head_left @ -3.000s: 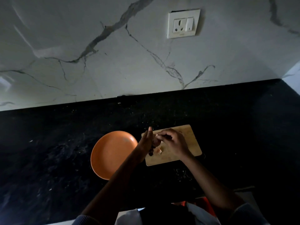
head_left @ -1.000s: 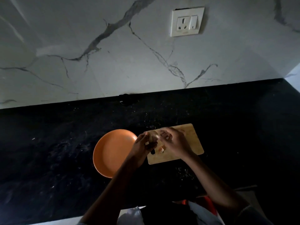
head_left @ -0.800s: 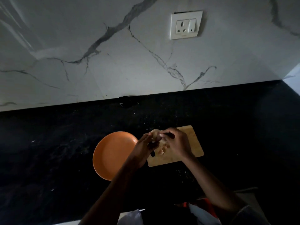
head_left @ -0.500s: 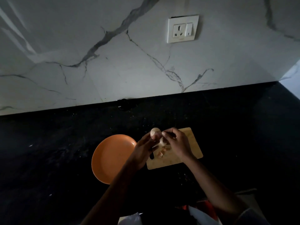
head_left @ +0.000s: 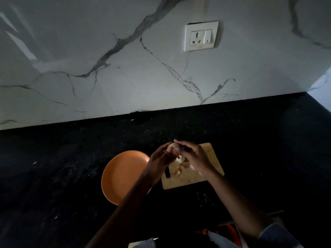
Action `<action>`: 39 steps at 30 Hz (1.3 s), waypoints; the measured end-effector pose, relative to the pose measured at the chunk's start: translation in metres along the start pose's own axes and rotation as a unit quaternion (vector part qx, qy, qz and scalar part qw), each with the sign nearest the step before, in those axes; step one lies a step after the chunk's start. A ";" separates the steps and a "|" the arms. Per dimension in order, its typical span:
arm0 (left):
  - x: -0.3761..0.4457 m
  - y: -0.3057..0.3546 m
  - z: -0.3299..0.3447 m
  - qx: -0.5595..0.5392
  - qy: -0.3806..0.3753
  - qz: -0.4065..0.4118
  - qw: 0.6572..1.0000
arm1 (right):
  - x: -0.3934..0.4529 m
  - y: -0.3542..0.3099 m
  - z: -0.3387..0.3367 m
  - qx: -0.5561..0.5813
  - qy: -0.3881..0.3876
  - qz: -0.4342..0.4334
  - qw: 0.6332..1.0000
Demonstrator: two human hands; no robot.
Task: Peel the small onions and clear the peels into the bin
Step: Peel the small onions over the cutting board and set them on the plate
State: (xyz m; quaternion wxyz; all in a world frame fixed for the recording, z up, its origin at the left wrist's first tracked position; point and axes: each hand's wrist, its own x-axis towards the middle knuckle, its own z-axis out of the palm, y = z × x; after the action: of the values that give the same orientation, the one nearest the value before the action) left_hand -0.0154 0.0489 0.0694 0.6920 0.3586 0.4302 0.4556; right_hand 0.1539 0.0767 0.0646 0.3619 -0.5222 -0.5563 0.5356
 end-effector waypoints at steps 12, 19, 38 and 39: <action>-0.004 -0.015 -0.007 -0.012 0.027 -0.008 1.000 | -0.013 -0.003 0.005 -0.115 0.067 -0.003 0.991; 0.001 -0.016 -0.007 0.006 0.023 -0.016 1.000 | -0.013 0.008 0.010 -0.075 0.065 -0.026 0.995; 0.009 -0.021 -0.008 0.042 0.049 -0.028 0.998 | -0.011 0.031 0.006 -0.068 0.064 0.025 0.995; 0.009 -0.021 -0.008 0.040 0.059 -0.037 0.997 | -0.012 0.030 0.004 -0.065 0.080 0.027 0.994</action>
State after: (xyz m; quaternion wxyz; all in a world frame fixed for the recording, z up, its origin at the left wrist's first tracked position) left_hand -0.0141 0.0517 0.0454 0.6669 0.3426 0.5007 0.4326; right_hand 0.1577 0.0608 0.0366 0.3558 -0.6006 -0.5449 0.4645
